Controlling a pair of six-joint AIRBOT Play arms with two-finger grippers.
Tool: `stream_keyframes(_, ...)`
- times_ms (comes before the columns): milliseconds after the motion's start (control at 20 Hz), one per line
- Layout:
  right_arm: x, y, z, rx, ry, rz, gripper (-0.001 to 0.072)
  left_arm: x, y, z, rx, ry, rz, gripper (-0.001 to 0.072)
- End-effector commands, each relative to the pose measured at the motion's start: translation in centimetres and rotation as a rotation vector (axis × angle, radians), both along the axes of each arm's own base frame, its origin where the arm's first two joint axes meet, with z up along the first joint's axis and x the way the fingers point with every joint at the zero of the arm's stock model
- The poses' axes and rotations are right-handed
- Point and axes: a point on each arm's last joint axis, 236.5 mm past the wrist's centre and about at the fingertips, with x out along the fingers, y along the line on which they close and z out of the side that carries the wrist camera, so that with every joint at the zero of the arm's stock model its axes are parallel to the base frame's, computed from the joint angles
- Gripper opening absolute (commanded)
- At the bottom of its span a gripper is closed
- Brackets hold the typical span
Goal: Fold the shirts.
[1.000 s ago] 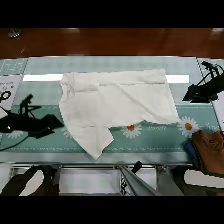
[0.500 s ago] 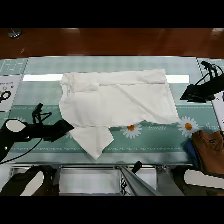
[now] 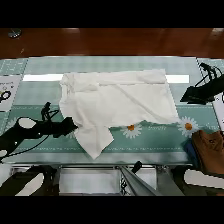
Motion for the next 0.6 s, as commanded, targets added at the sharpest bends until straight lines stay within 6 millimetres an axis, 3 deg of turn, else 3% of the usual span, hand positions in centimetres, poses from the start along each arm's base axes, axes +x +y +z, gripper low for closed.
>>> stream_keyframes(0,-3.0,0.5,-1.9,0.076,0.079,-0.001,0.0495,-0.6,-0.4,-0.4,0.005,-0.007,-0.065,0.0021)
stream_keyframes(200,-6.5,2.8,-3.6,0.298,0.119,-0.013,0.0496,-0.8,-0.5,-0.3,0.002,-0.006,-0.084,0.0021)
stream_keyframes(300,-7.9,2.2,-5.0,0.296,0.144,-0.043,0.0496,-0.8,-0.5,-0.3,0.002,-0.006,-0.084,0.0022)
stream_keyframes(550,-6.4,1.9,-5.8,0.285,0.065,-0.065,0.0496,-0.9,-0.6,-0.3,0.000,-0.004,-0.085,0.0022)
